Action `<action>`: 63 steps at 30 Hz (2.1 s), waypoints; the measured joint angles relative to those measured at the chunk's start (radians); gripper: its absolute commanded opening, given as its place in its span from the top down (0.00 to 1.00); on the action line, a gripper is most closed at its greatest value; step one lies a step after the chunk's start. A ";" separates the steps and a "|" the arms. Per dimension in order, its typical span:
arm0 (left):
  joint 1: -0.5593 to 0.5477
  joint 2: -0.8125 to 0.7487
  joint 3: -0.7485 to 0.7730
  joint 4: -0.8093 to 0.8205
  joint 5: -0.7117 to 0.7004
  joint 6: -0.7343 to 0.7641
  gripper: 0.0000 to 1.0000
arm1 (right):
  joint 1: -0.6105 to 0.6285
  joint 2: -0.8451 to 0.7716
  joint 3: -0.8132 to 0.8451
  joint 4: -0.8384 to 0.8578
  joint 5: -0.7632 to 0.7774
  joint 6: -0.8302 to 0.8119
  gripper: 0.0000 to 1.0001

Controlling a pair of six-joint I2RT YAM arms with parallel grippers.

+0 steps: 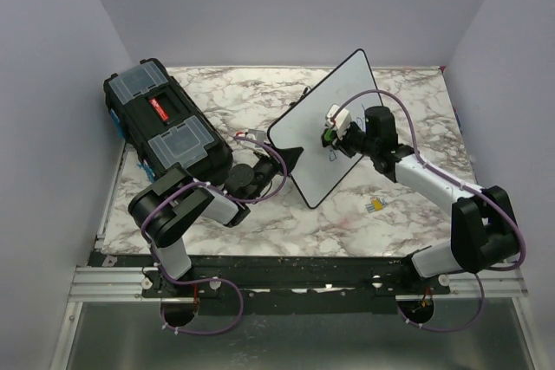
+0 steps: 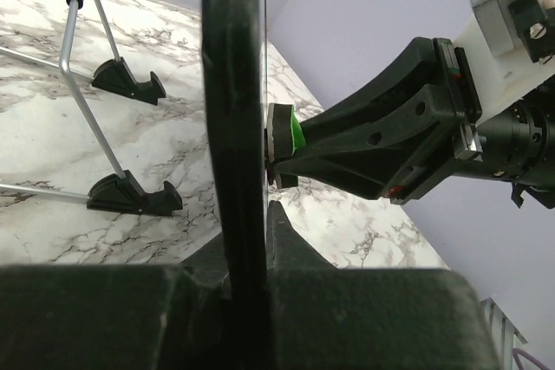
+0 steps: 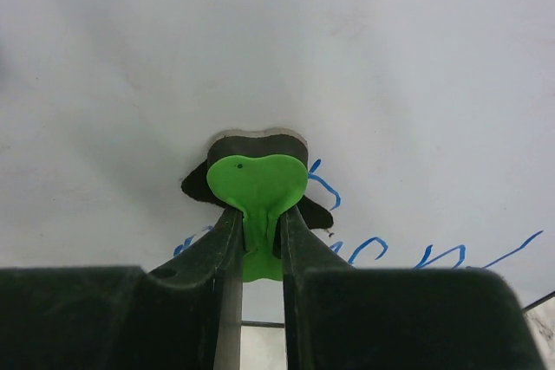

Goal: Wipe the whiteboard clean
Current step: Erase the whiteboard at the center of the board.

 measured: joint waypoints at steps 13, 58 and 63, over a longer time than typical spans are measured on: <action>0.000 0.000 -0.003 0.000 0.019 -0.008 1.00 | -0.011 -0.014 -0.080 -0.187 -0.180 -0.252 0.99; -0.004 0.003 -0.003 0.000 0.047 -0.023 1.00 | -0.016 -0.074 -0.092 -0.002 -0.066 -0.039 0.99; -0.004 0.003 -0.003 0.000 0.050 -0.023 1.00 | -0.016 -0.092 -0.144 0.005 -0.070 -0.130 0.99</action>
